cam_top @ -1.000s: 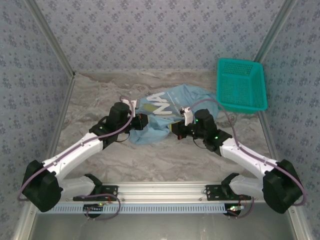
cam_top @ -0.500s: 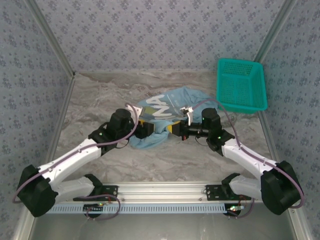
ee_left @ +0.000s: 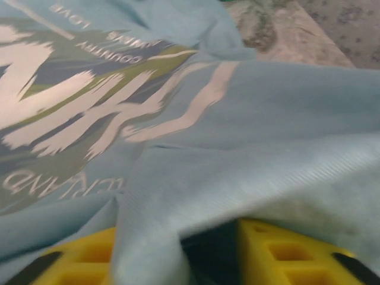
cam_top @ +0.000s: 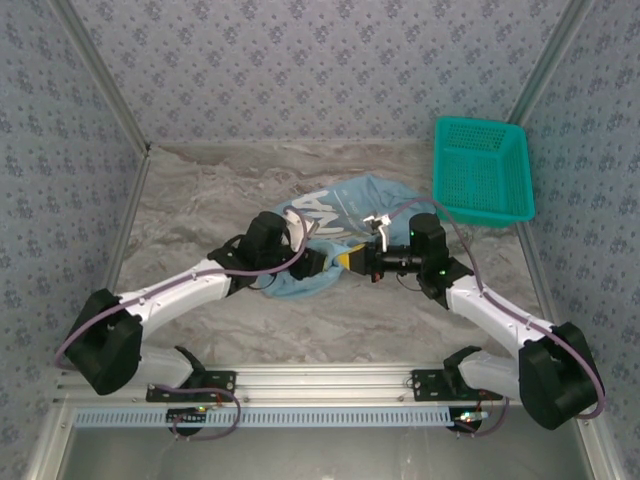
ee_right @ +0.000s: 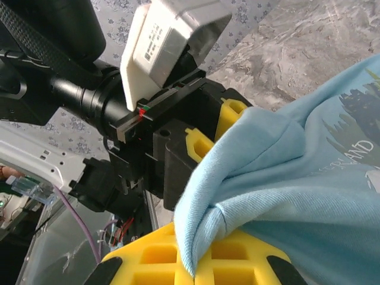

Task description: Fold the inside-out t-shirt

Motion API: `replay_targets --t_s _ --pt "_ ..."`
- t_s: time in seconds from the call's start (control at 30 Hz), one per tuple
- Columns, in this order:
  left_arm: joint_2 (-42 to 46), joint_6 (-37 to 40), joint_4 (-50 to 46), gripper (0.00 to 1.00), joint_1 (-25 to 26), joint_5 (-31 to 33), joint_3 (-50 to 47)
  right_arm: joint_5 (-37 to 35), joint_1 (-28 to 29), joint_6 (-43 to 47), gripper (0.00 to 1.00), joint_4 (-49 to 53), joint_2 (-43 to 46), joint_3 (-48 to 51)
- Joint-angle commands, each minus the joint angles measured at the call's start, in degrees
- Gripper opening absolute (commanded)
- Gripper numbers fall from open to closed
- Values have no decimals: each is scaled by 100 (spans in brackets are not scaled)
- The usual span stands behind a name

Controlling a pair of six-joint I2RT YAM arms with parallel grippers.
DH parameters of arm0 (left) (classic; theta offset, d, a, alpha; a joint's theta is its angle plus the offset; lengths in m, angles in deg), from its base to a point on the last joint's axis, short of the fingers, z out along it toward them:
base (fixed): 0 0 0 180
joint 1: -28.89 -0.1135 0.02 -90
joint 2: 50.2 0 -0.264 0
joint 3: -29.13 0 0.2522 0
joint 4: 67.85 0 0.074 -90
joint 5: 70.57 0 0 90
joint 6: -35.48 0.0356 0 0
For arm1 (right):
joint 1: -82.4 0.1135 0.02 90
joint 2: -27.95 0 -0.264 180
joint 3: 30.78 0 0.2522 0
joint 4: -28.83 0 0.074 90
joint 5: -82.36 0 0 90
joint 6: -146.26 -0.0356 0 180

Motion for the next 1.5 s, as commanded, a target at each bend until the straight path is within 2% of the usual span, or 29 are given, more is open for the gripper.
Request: replay_targets --t_s 0.0,0.07,0.13,0.17,0.27,0.37,0.47,0.6,0.73,0.93,1.1,1.3,1.47 --pt "90 -92 791 13 -37 -1031 39 -62 -108 562 0 889 149 -192" --pt "326 -476 1176 1 -139 -1517 -95 -1245 -125 1038 0 1901 319 -317" --pt "562 -809 1463 0 -160 -1927 -203 -2899 -43 1148 0 2489 351 -503" --pt "666 -949 1574 0 -163 -2121 -248 -3355 19 1199 1 2718 340 -581" --pt "871 -1299 1740 0 -180 -2509 -341 -4074 247 995 13 2672 375 -588" --pt "997 -1640 1810 0 -255 -2515 -426 -4838 653 1126 26 2961 418 -756" --pt "1051 -1858 1846 0 -334 -2463 -460 -5389 1026 1519 32 3410 637 -916" --pt "1087 -1723 1692 0 -347 -2306 -455 -5036 1261 1793 34 3317 1357 -693" --pt "1063 -1746 1711 0 -348 -2266 -455 -3975 1409 1897 33 2780 1873 -372" --pt "1078 -1787 1704 0 -356 -2251 -455 -3334 1596 1760 30 2151 1354 -364" --pt "1091 -1793 1650 0 -355 -2203 -435 -3208 1823 1727 25 1865 976 -323" --pt "1106 -1797 1597 0 -352 -2174 -402 -3554 1848 1738 24 1984 805 -230" --pt "1113 -1763 1431 0 -357 -2024 -356 -3210 1923 1681 23 1917 1087 -67"
